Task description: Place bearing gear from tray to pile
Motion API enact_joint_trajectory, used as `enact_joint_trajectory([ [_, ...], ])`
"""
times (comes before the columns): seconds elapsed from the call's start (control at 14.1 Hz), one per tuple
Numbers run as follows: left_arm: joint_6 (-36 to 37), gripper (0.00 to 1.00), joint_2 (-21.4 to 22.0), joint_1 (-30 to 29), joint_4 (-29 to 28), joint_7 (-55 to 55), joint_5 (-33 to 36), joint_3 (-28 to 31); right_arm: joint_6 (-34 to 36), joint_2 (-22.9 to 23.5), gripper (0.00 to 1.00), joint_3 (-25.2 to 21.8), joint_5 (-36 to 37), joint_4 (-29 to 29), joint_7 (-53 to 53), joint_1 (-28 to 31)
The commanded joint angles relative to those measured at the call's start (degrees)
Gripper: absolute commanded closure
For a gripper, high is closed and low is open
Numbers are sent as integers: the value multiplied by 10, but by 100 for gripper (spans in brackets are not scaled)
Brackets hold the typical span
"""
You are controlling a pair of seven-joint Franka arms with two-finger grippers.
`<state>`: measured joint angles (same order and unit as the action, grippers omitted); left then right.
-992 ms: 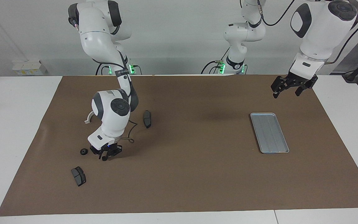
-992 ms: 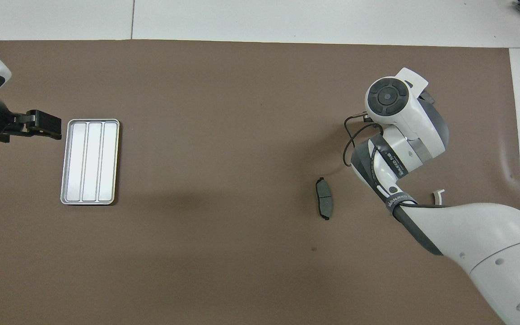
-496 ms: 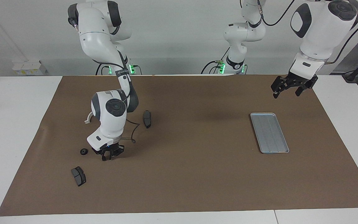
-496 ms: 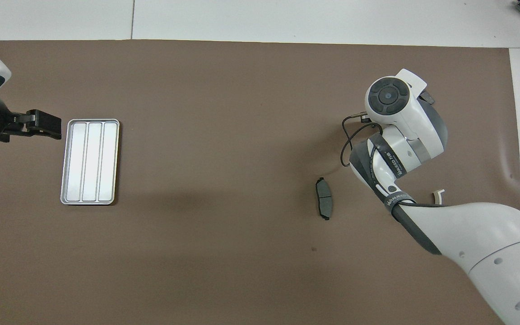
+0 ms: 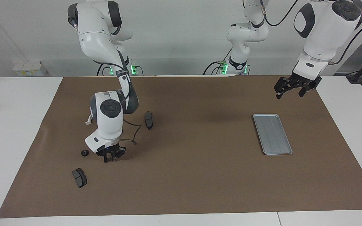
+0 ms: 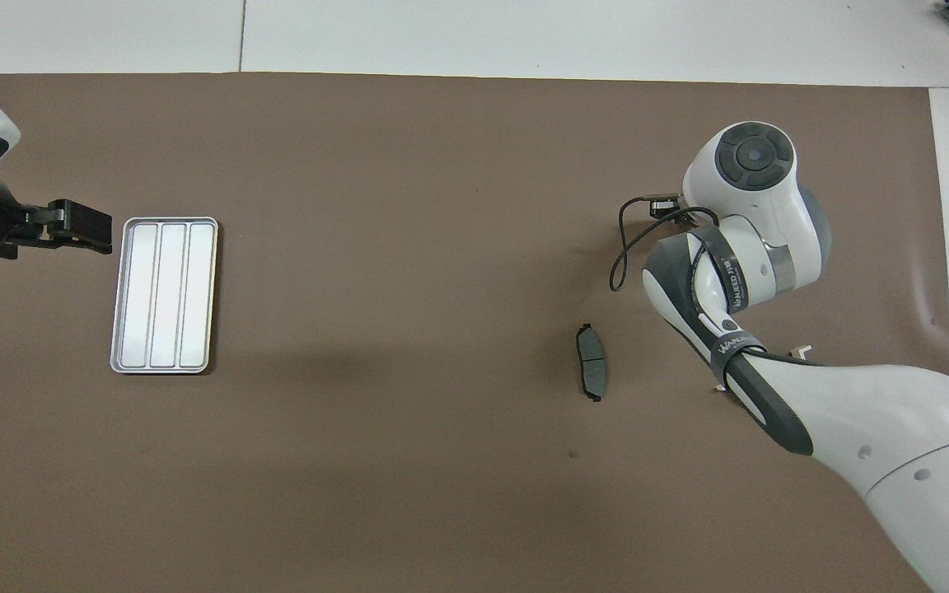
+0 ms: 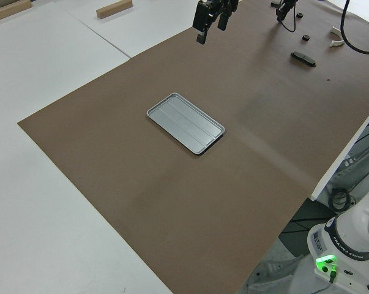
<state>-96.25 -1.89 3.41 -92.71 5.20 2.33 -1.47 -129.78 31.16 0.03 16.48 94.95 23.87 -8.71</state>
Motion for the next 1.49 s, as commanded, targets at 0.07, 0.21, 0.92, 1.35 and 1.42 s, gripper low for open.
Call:
enact_joint_trajectory([
  [0.07, -15, 0, 20, -3, -26, -1, 5, 0, -5, -8, 60, 8, -42, 5, -21, 8],
  [0.21, -15, 0, 20, -3, -26, 0, 5, 0, -4, -24, 48, 9, -64, 6, -21, 7],
  [0.92, -16, 0, 20, -3, -26, -4, 5, 0, 116, -174, 0, 10, -147, 9, -79, 38],
  [1.35, -15, 0, 20, -2, -25, -7, 5, 0, 248, -277, 0, 9, -152, -1, -106, 53],
  [1.42, -16, 0, 20, -2, -25, -7, 5, 0, 268, -282, 0, 7, -152, -14, -116, 52],
])
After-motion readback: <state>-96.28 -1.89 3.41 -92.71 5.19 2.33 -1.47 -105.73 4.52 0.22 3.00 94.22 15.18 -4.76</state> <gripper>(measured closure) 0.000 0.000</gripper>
